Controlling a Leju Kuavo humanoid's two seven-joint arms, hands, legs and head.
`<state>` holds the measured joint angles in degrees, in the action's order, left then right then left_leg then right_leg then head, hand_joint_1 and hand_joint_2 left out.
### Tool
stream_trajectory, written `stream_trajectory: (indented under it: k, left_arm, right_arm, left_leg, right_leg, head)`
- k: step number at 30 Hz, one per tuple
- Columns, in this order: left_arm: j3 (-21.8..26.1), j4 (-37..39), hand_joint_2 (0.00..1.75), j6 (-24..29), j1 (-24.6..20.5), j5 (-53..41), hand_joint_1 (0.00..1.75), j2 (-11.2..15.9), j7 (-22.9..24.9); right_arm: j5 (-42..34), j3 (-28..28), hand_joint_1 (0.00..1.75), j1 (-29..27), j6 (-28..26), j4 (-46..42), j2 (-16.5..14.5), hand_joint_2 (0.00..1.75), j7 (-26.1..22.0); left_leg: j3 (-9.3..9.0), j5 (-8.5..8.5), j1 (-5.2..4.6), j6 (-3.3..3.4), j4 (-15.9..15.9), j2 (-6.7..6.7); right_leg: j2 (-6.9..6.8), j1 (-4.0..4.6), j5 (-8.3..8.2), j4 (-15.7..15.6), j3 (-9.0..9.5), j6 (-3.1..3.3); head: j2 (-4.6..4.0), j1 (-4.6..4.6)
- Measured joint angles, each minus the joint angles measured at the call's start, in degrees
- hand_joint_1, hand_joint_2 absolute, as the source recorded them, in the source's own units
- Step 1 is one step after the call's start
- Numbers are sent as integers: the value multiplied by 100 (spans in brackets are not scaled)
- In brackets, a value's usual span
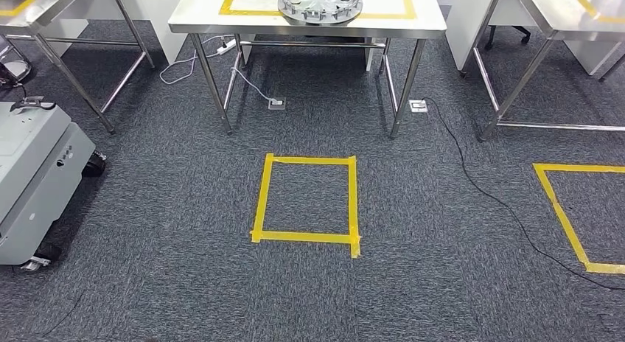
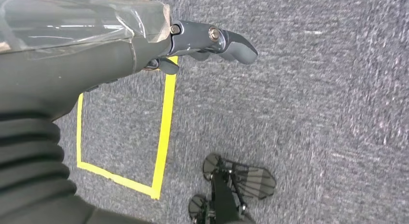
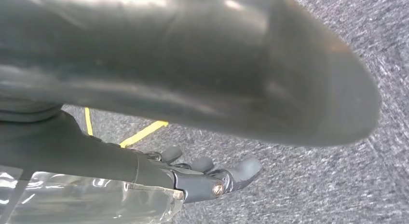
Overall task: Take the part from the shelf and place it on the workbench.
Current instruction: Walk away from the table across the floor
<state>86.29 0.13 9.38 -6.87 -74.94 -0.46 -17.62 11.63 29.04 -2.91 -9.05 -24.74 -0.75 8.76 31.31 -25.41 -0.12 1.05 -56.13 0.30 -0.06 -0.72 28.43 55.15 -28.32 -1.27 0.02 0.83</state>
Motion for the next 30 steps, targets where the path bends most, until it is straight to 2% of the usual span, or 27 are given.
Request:
stream_trajectory:
  k: [2,3,5,6,7,8,9,11,12,13,15,17,19,21,22,23,24,25,26,27,28,29,30]
  left_arm:
    - [0,0,175,-18,5,0,0,2,3]
    - [0,0,175,-24,6,0,0,5,5]
    - [0,0,175,-31,9,1,0,10,14]
    - [0,0,175,-36,14,2,0,12,19]
    - [0,0,175,-40,20,4,0,13,25]
    - [0,0,175,-44,26,7,0,12,31]
    - [0,0,175,-46,30,9,0,13,36]
    - [-2,-1,175,-48,31,16,0,22,42]
    - [-11,-1,175,-52,32,34,0,26,45]
    - [-36,-4,175,-59,42,78,0,32,54]
    - [-146,-22,175,-78,95,249,0,44,89]
    - [-323,-61,175,-104,158,497,0,55,143]
    - [-538,-122,175,-139,186,761,0,57,199]
    - [-774,-208,175,-170,206,1016,0,57,257]
    - [-895,-260,175,-184,217,1141,0,57,286]
    - [-1020,-316,175,-199,224,1268,0,57,317]
    - [-1153,-377,175,-216,228,1400,0,56,348]
    - [-1290,-442,175,-233,228,1529,0,54,377]
    - [-1434,-510,131,-249,228,1661,0,54,406]
    - [-1577,-579,87,-262,228,1787,0,56,435]
    - [-1723,-647,44,-274,228,1915,0,61,462]
    - [-1868,-709,0,-284,230,2040,0,64,491]
    - [-2017,-767,0,-298,237,2168,0,68,522]
  right_arm:
    - [-23,17,0,-3,5,0,-9,0,2]
    - [-34,26,0,-1,8,0,-14,0,2]
    - [-52,46,0,-3,19,0,-20,0,2]
    - [-58,62,0,-11,27,0,-22,44,3]
    - [-62,76,0,-19,39,0,-26,87,3]
    - [-63,88,0,-26,52,0,-29,131,4]
    - [-62,96,0,-30,65,0,-31,175,4]
    - [-55,105,0,-32,80,0,-43,175,4]
    - [-51,108,0,-27,81,-2,-53,175,5]
    - [-49,105,0,-22,84,-4,-61,175,6]
    - [-59,82,0,-16,92,-11,-71,175,7]
    - [-85,33,0,-30,104,-13,-75,175,0]
    - [-123,-33,0,-55,125,-12,-78,87,-15]
    - [-164,-102,0,-94,156,-7,-75,0,-39]
    - [-181,-139,0,-123,173,0,-73,0,-54]
    - [-201,-178,0,-163,189,13,-72,0,-72]
    - [-221,-222,0,-208,202,31,-72,0,-89]
    - [-241,-267,0,-250,211,51,-69,0,-104]
    - [-263,-313,0,-286,224,73,-68,0,-117]
    - [-282,-361,0,-313,239,95,-66,0,-130]
    - [-301,-413,0,-334,257,114,-64,0,-146]
    - [-320,-463,0,-353,278,132,-63,0,-164]
    - [-340,-516,0,-375,294,146,-63,0,-184]
  left_leg:
    - [63,-60,21,-64,-85,-9]
    - [143,-188,32,-93,-256,-12]
    - [430,-605,48,-144,-948,-17]
    - [587,-789,54,-159,-1355,-18]
    - [688,-886,57,-164,-1641,-18]
    - [693,-876,57,-157,-1720,-18]
    - [576,-760,57,-140,-1545,-18]
    - [110,-442,41,-60,-735,-24]
    - [-81,-345,26,-19,-378,-24]
    - [-193,-306,7,14,-152,-25]
    - [-206,-301,-22,48,-55,-20]
    - [-221,-228,3,104,18,-10]
    - [-212,-137,31,166,93,1]
    - [-147,-92,24,185,95,3]
    - [-122,-78,23,178,93,4]
    - [-105,-67,25,170,90,4]
    - [-95,-60,29,159,81,1]
    - [-90,-60,36,145,65,-2]
    - [-80,-67,38,124,36,-4]
    - [-64,-81,32,94,0,-4]
    - [-46,-92,22,58,-31,-2]
    - [-27,-95,14,24,-52,-1]
    - [-16,-89,14,-8,-58,-2]
  right_leg:
    - [-3,-17,-47,-2,-16,79]
    - [-5,-29,-74,-9,-25,119]
    - [-7,-25,-113,-1,-63,169]
    - [-8,-14,-125,10,-92,181]
    - [-8,-4,-135,25,-120,186]
    - [-7,9,-140,43,-144,186]
    - [-5,22,-144,59,-160,187]
    - [-2,50,-151,76,-167,177]
    - [-2,67,-159,82,-172,164]
    - [-4,76,-171,86,-182,145]
    - [-7,80,-203,81,-209,93]
    - [-6,73,-182,122,-251,51]
    - [-3,60,51,514,-451,53]
    - [0,35,423,1324,-819,57]
    - [0,22,545,1669,-964,37]
    - [-1,6,583,1827,-1015,-4]
    - [-2,-14,516,1715,-933,-64]
    - [-3,-38,372,1358,-731,-128]
    - [-7,-62,221,884,-482,-178]
    - [-2,-68,93,479,-279,-188]
    - [3,-69,17,215,-156,-161]
    - [9,-58,-9,110,-119,-111]
    - [16,-37,-24,117,-132,-53]
  head:
    - [0,-6]
    - [0,-17]
    - [0,-41]
    - [0,-46]
    - [0,-46]
    - [0,-47]
    - [0,-47]
    - [0,-45]
    - [0,-43]
    - [0,-41]
    - [0,-40]
    - [0,-38]
    - [0,-30]
    - [0,-28]
    - [0,-30]
    - [0,-30]
    - [0,-29]
    - [0,-29]
    - [0,-27]
    - [0,-28]
    - [0,-32]
    - [0,-36]
    - [0,-41]
